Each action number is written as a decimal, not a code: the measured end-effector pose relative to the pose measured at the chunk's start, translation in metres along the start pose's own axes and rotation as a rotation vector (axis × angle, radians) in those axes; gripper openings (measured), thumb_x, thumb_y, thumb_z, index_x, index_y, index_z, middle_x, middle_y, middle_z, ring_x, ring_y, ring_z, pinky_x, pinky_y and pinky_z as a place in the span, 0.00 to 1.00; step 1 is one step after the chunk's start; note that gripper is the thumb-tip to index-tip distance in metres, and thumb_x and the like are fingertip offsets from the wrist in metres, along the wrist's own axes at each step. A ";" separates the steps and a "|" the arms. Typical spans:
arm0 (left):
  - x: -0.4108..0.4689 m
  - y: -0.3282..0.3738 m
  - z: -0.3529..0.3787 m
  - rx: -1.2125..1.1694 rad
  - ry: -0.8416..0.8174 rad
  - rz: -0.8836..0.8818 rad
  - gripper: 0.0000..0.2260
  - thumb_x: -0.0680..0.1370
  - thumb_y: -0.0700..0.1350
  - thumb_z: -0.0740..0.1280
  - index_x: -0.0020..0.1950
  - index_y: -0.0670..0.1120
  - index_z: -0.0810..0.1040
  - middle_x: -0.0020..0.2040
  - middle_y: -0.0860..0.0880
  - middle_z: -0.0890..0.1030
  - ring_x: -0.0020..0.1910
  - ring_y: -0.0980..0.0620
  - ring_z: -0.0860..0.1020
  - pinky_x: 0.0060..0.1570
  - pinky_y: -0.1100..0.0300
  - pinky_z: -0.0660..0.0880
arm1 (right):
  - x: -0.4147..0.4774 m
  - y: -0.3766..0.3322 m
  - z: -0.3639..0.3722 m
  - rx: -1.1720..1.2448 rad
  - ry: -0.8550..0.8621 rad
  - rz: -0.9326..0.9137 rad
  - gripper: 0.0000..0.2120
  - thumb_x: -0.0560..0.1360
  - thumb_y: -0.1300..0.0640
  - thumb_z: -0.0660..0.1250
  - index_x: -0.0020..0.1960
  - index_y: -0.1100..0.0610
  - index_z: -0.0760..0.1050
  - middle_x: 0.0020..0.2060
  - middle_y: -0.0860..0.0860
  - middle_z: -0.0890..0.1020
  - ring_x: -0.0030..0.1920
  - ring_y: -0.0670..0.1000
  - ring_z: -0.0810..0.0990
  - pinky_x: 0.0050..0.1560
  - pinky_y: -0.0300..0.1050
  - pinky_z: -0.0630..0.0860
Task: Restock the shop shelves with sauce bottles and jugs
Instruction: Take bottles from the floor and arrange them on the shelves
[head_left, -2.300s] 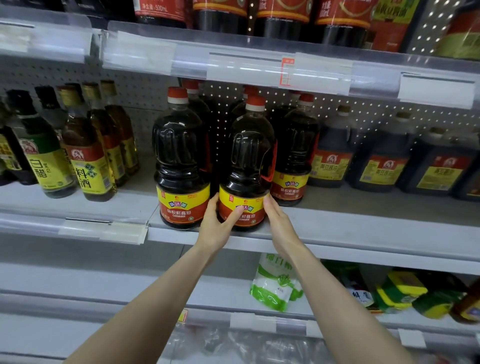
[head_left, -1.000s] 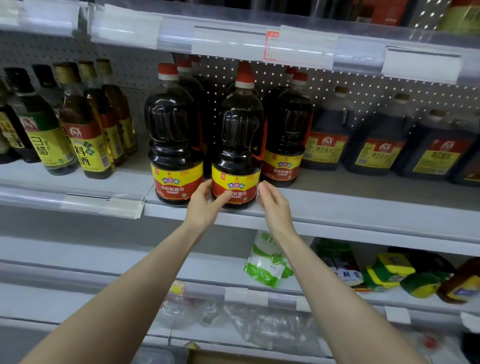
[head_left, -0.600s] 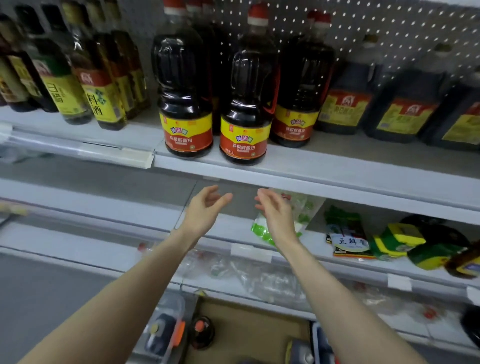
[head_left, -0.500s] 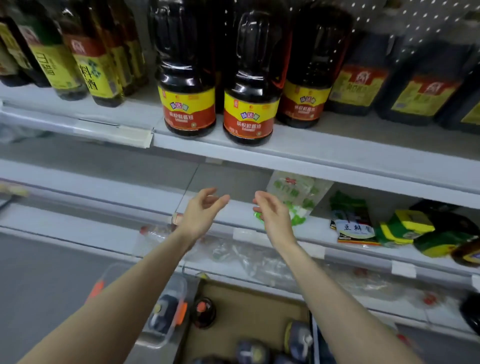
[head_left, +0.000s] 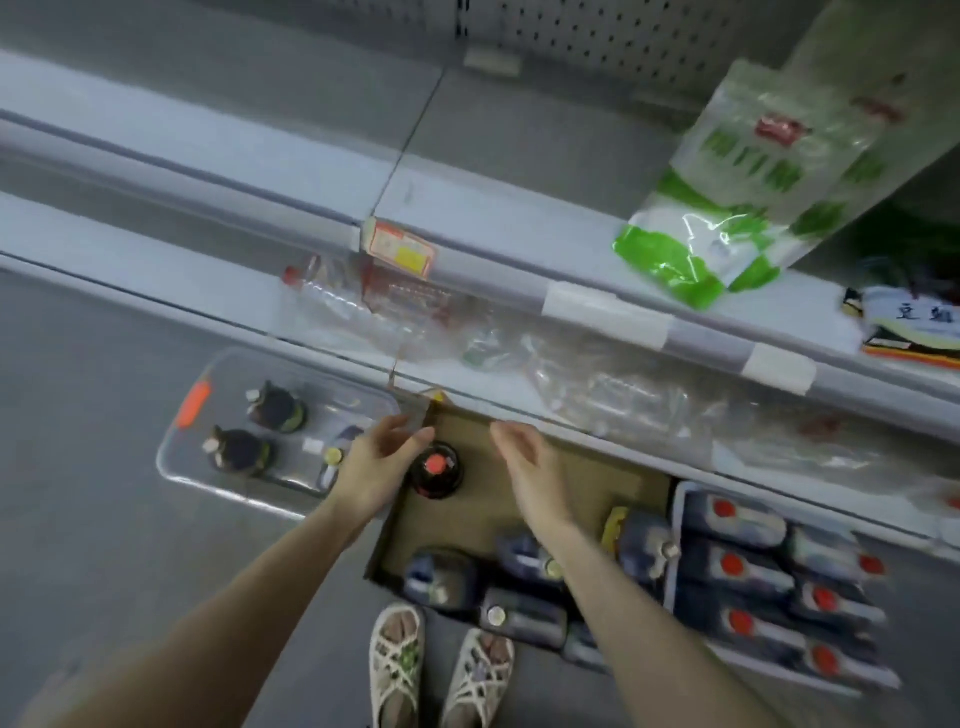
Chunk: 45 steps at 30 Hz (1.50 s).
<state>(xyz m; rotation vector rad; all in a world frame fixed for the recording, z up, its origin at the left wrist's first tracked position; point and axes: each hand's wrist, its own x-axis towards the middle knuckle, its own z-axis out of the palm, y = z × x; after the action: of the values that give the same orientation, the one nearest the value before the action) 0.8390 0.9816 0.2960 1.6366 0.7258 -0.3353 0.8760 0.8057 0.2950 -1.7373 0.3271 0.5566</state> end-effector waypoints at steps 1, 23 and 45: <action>0.009 -0.019 -0.002 -0.003 -0.005 -0.026 0.26 0.72 0.59 0.71 0.59 0.40 0.76 0.46 0.48 0.81 0.43 0.57 0.76 0.46 0.67 0.69 | 0.005 0.017 0.008 -0.012 -0.007 0.026 0.09 0.78 0.54 0.66 0.54 0.58 0.78 0.44 0.47 0.81 0.45 0.41 0.78 0.44 0.25 0.70; 0.133 -0.249 0.015 0.035 -0.054 -0.191 0.05 0.78 0.49 0.65 0.54 0.53 0.75 0.47 0.57 0.79 0.41 0.69 0.78 0.35 0.76 0.71 | 0.136 0.257 0.147 0.138 0.258 0.331 0.39 0.70 0.36 0.68 0.75 0.51 0.62 0.70 0.48 0.70 0.70 0.50 0.69 0.71 0.47 0.61; 0.069 -0.170 0.029 0.069 -0.183 -0.164 0.25 0.74 0.57 0.68 0.67 0.46 0.72 0.56 0.49 0.79 0.55 0.52 0.78 0.54 0.60 0.75 | 0.083 0.174 0.040 0.203 0.115 0.364 0.30 0.67 0.48 0.77 0.64 0.50 0.67 0.49 0.43 0.78 0.48 0.43 0.78 0.40 0.36 0.73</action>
<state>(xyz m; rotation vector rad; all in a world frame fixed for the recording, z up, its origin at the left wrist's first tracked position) 0.7904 0.9808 0.1166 1.5900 0.7173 -0.6256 0.8520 0.8090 0.0997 -1.5231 0.7656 0.6601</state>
